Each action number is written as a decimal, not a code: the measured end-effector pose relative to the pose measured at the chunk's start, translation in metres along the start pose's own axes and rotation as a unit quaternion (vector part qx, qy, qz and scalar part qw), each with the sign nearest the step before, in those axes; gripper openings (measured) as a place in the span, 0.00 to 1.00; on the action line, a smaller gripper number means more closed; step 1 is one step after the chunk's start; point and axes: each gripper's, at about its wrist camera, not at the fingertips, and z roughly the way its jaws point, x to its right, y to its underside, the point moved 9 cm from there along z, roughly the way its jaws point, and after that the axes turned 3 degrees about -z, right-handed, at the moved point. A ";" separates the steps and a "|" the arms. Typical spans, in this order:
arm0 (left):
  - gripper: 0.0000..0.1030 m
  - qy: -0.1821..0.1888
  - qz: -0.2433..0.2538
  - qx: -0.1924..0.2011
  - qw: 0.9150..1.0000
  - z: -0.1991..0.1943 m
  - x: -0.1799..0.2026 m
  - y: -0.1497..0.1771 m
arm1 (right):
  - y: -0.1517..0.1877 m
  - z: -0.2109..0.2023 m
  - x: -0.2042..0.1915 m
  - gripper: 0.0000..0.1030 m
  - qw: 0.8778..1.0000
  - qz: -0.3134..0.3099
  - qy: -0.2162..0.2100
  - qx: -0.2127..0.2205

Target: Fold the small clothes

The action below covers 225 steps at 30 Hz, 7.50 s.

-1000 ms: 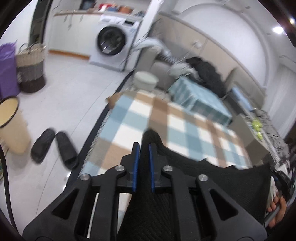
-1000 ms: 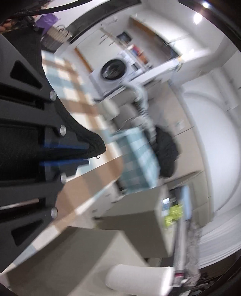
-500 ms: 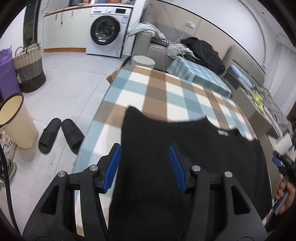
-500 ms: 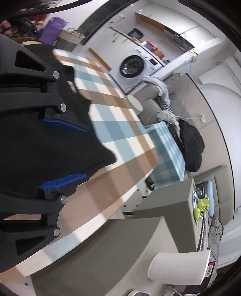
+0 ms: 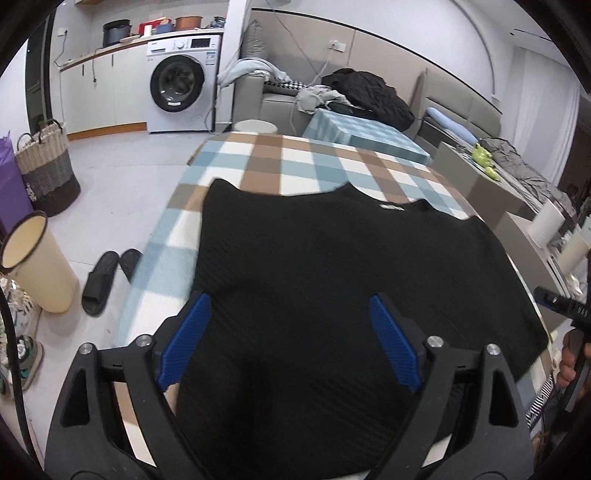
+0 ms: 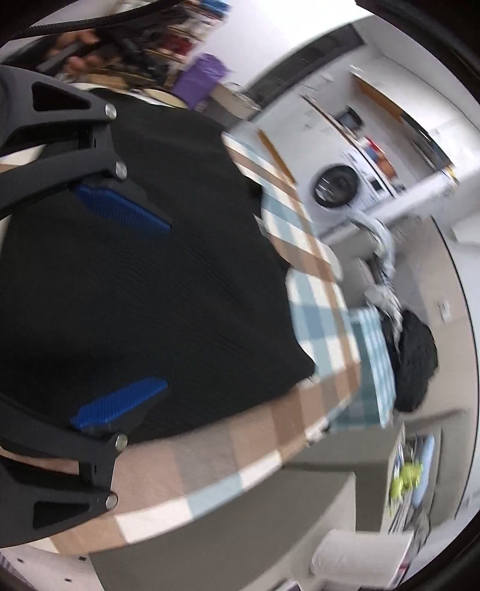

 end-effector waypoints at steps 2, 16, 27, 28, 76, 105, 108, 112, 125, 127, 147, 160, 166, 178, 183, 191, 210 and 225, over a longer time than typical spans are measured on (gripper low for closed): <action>0.88 0.009 -0.001 -0.009 1.000 -0.001 0.007 0.012 | 0.013 0.000 -0.008 0.83 1.000 -0.017 -0.002 -0.013; 0.91 0.029 0.068 -0.058 0.996 0.024 0.066 0.065 | 0.055 0.034 -0.058 0.86 0.992 -0.105 0.013 -0.066; 0.91 0.011 0.081 -0.091 0.993 0.042 0.066 0.085 | 0.067 0.045 -0.067 0.89 0.985 -0.154 0.056 -0.060; 0.91 0.011 0.078 -0.089 0.993 0.042 0.066 0.083 | 0.066 0.045 -0.066 0.89 0.986 -0.149 0.054 -0.059; 0.99 -0.014 0.116 -0.091 0.989 0.054 0.067 0.086 | 0.016 0.086 -0.057 1.00 0.977 -0.166 0.101 -0.090; 0.99 -0.021 0.059 -0.096 0.993 0.080 0.047 0.049 | 0.020 0.067 -0.013 1.00 0.983 -0.112 0.116 -0.087; 0.99 -0.025 0.047 -0.096 0.994 0.074 0.039 0.049 | 0.021 0.063 -0.004 0.99 0.981 -0.115 0.126 -0.093; 0.99 -0.033 0.024 -0.082 0.996 0.053 0.022 0.053 | 0.022 0.056 -0.007 1.00 0.981 -0.119 0.126 -0.090; 0.99 -0.038 -0.098 -0.039 0.994 -0.022 -0.043 0.062 | 0.007 0.049 -0.072 1.00 0.995 -0.078 -0.009 -0.061; 0.98 -0.035 -0.104 -0.045 0.993 -0.028 -0.048 0.068 | 0.006 0.048 -0.074 1.00 0.995 -0.073 -0.017 -0.059; 0.75 0.041 -0.181 -0.089 0.979 -0.034 -0.031 0.126 | 0.004 0.044 -0.080 1.00 0.996 -0.078 -0.016 -0.048; 0.76 -0.017 -0.158 0.011 0.987 0.000 -0.016 0.096 | 0.010 0.055 -0.082 1.00 0.994 -0.090 -0.010 -0.058; 0.30 -0.016 -0.207 0.020 0.978 0.011 -0.033 0.082 | 0.013 0.061 -0.079 1.00 0.994 -0.084 -0.006 -0.066; 0.19 -0.023 -0.086 0.094 0.992 -0.013 0.009 0.024 | 0.010 0.061 -0.050 1.00 0.994 -0.069 0.033 -0.076; 0.17 0.013 0.014 0.113 0.993 -0.014 0.083 -0.004 | 0.002 0.054 -0.035 1.00 0.996 -0.053 0.037 -0.067; 0.19 0.118 0.148 0.045 0.981 0.015 0.203 0.028 | -0.011 0.039 -0.006 1.00 0.997 -0.022 0.048 -0.049; 0.78 0.117 0.094 -0.009 0.989 0.036 0.141 0.045 | -0.004 0.035 -0.048 0.87 0.993 -0.033 -0.092 -0.060; 0.78 0.104 0.038 -0.057 0.992 0.082 0.095 0.044 | 0.026 0.067 -0.047 0.40 0.986 -0.010 -0.145 -0.081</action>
